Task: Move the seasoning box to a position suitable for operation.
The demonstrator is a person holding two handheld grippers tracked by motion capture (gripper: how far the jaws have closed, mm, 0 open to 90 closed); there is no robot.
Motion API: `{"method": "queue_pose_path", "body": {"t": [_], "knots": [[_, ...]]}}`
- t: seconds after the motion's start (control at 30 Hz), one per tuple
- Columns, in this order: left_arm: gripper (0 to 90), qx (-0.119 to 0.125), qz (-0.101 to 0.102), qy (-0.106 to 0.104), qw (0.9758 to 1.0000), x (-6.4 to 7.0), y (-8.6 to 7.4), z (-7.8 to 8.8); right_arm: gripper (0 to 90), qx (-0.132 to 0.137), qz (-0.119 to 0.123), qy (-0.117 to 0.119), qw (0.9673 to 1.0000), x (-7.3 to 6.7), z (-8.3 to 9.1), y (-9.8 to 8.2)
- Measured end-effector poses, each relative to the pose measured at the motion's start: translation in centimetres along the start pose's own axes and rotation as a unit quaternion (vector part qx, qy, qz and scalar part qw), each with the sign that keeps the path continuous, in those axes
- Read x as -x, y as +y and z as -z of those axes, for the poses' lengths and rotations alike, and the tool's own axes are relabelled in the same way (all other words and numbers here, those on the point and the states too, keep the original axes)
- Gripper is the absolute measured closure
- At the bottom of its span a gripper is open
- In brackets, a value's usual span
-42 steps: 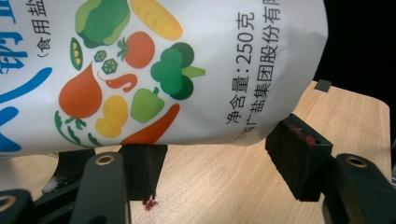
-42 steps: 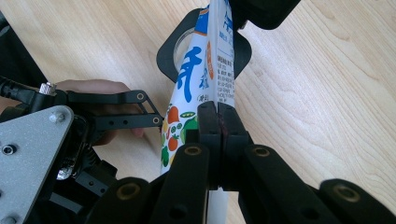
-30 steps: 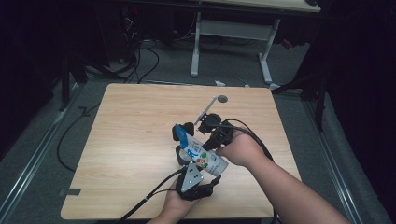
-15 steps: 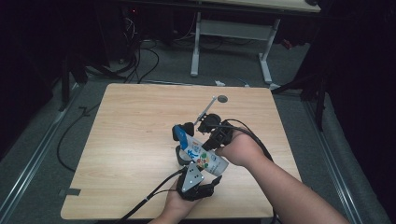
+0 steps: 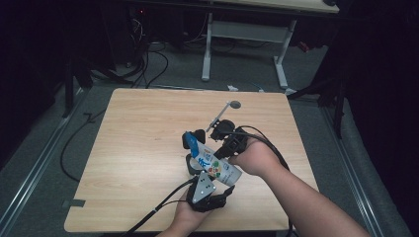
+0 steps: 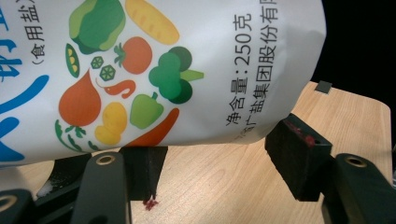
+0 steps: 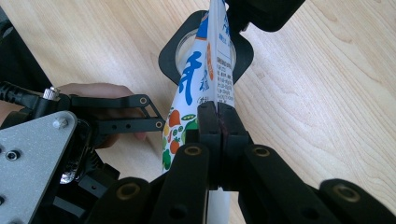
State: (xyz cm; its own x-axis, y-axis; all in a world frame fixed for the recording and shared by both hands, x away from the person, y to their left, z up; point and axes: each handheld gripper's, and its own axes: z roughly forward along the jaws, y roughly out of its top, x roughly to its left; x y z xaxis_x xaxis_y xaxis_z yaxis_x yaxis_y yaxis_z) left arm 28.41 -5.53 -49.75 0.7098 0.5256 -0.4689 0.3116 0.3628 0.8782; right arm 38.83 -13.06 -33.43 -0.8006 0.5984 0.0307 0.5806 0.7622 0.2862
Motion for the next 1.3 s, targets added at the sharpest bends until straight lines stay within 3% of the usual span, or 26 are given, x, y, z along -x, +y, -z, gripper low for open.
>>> {"method": "queue_pose_path", "body": {"t": [1.3], "knots": [[40.1, 0.002, 0.007, 0.001, 1.0000, 0.05, 0.12, 0.02, 90.0, -0.007, 0.004, -0.001, 1.0000, -0.23, -0.26, 0.57]]}}
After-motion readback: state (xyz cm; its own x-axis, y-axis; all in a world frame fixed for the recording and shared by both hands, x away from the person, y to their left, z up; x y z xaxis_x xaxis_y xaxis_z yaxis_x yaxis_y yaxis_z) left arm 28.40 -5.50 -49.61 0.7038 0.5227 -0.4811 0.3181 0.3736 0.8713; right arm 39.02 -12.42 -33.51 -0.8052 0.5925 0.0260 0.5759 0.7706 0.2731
